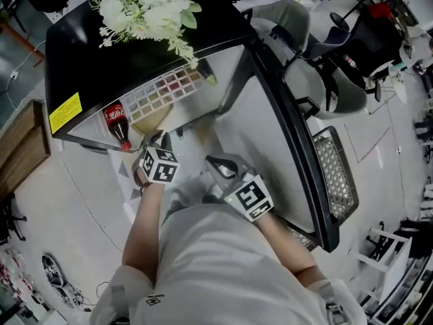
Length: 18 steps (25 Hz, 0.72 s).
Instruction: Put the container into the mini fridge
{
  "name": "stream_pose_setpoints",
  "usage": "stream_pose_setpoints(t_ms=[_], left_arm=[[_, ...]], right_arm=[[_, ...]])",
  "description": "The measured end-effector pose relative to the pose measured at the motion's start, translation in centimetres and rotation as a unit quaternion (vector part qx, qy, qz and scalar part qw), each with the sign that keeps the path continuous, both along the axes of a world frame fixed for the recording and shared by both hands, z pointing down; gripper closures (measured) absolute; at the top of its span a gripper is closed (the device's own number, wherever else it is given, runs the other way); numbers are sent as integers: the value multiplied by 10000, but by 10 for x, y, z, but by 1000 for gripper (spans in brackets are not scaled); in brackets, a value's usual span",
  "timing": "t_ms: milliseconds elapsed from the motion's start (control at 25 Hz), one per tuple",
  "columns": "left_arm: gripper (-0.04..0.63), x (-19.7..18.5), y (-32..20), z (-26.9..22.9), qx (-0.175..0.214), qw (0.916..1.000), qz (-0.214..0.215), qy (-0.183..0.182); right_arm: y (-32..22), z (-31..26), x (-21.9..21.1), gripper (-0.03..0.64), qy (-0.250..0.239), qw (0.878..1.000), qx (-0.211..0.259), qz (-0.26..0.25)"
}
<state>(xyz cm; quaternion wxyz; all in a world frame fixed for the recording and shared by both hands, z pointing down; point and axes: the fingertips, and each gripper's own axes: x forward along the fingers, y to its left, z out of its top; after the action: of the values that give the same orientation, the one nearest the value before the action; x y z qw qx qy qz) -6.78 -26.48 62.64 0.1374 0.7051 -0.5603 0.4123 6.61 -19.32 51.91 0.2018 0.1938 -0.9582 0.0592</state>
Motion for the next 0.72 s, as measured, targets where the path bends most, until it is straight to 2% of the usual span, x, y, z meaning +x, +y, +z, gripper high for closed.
stream_pose_setpoints(t_ms=[200, 720], left_arm=[[586, -1, 24, -31, 381, 9981, -195, 447], [588, -3, 86, -105, 1094, 9817, -409, 1507]], right_arm=[[-1, -5, -13, 614, -109, 9997, 16, -213], [-5, -36, -47, 614, -657, 9971, -4, -395]])
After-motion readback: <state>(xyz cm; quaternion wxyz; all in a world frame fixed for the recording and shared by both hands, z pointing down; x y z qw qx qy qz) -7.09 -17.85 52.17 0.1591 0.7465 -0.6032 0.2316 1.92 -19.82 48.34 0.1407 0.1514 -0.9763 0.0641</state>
